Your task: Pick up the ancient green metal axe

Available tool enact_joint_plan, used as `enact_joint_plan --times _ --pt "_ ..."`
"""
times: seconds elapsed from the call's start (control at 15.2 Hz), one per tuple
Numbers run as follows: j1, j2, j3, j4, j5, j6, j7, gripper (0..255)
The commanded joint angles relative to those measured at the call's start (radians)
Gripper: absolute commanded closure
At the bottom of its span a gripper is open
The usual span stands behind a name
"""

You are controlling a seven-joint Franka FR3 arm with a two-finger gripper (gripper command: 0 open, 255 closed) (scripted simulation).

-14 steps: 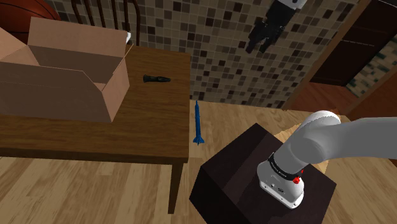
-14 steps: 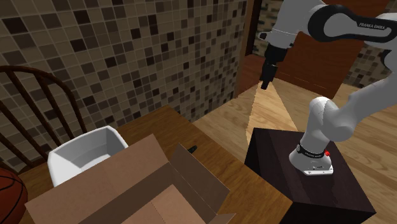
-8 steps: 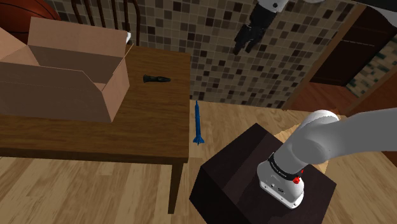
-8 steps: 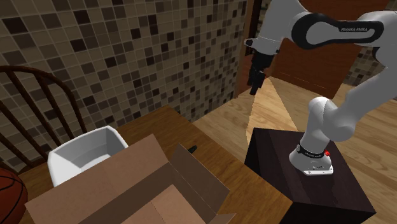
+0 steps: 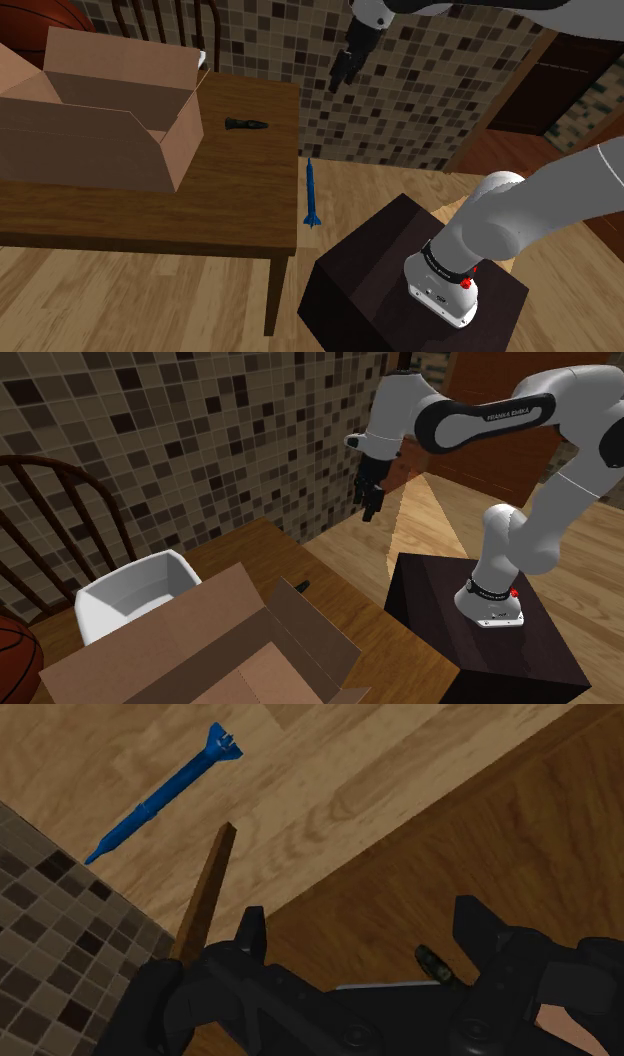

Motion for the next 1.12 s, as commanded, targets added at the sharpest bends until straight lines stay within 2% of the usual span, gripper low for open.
enact_joint_plan --times 0.0,0.53,1.06 --pt "0.018 0.073 0.002 0.038 0.001 0.033 -0.048 0" --pt "0.081 0.338 0.039 0.205 -0.001 0.122 -0.204 0" --pt "0.136 0.592 0.093 0.408 -0.033 0.165 -0.333 0"
